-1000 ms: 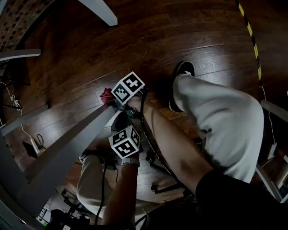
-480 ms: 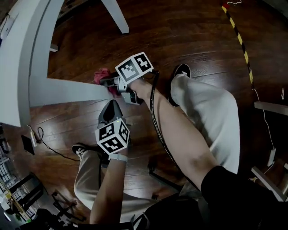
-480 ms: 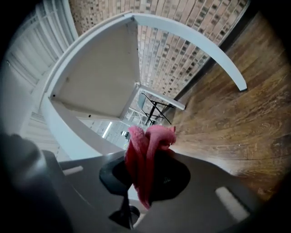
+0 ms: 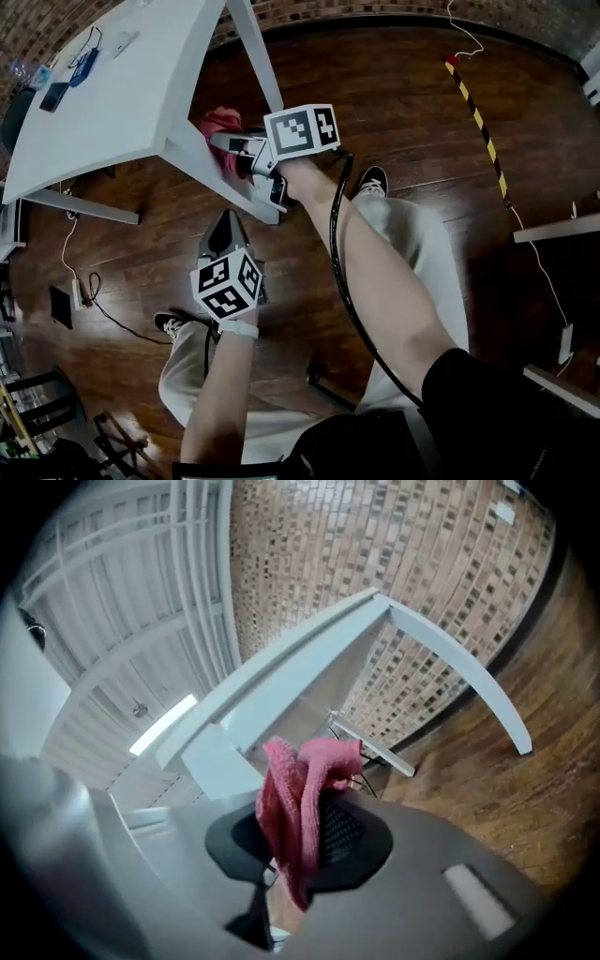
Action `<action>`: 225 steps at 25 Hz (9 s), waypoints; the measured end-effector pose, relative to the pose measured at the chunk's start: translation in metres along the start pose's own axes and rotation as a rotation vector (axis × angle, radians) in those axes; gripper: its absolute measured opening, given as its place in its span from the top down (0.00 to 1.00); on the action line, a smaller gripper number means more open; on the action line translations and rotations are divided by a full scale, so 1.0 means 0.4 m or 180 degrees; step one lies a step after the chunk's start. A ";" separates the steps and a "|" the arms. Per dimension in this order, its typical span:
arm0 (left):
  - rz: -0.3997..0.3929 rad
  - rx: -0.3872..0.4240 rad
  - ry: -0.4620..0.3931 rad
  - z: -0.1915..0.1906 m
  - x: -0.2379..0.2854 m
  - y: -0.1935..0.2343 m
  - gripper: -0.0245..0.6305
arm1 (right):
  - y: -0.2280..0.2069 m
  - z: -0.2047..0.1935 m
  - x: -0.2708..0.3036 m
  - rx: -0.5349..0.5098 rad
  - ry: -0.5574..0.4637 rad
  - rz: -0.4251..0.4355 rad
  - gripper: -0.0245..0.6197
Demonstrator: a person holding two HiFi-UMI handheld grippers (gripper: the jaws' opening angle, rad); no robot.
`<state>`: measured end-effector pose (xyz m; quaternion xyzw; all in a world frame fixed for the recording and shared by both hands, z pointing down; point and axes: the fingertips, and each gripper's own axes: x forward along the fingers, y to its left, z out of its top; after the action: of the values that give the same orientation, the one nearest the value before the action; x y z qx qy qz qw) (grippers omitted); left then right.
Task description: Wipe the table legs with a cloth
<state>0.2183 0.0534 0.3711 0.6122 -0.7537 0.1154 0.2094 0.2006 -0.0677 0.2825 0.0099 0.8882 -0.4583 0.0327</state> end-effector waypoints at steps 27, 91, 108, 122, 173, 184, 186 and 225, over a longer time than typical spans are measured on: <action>-0.0153 0.0290 -0.0913 0.254 -0.218 0.060 0.96 | 0.349 -0.097 0.042 -0.0516 0.0129 0.0327 0.89; -0.1288 0.0310 0.1205 -0.751 0.406 0.170 0.96 | -0.779 -0.853 -0.001 0.1267 0.0761 -0.2038 0.88; -0.1645 0.0368 0.1542 -0.856 0.452 0.294 0.96 | -0.875 -0.949 0.066 0.1682 -0.0042 -0.2657 0.89; -0.2245 0.1210 0.1245 -0.606 0.437 0.352 0.96 | -0.751 -0.764 0.106 0.1713 -0.1441 -0.2947 0.88; -0.3233 0.1222 -0.0636 0.459 -0.178 0.127 0.96 | 0.342 -0.020 0.086 -0.0247 -0.2365 -0.2793 0.89; -0.2543 0.0855 -0.0639 0.554 -0.091 0.708 0.96 | 0.342 -0.080 0.666 -0.0812 -0.2039 -0.2799 0.89; -0.2469 0.0807 -0.0640 0.557 -0.091 0.803 0.96 | 0.342 -0.101 0.760 -0.0810 -0.1974 -0.2734 0.89; -0.2833 0.0686 -0.0431 0.680 -0.004 1.892 0.96 | 0.370 -0.289 1.849 -0.0742 -0.2257 -0.2878 0.89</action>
<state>-0.5637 0.1071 0.1918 0.9007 -0.4132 0.0517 0.1240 -0.5359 0.1034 0.1792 -0.5275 0.7836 -0.3014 0.1300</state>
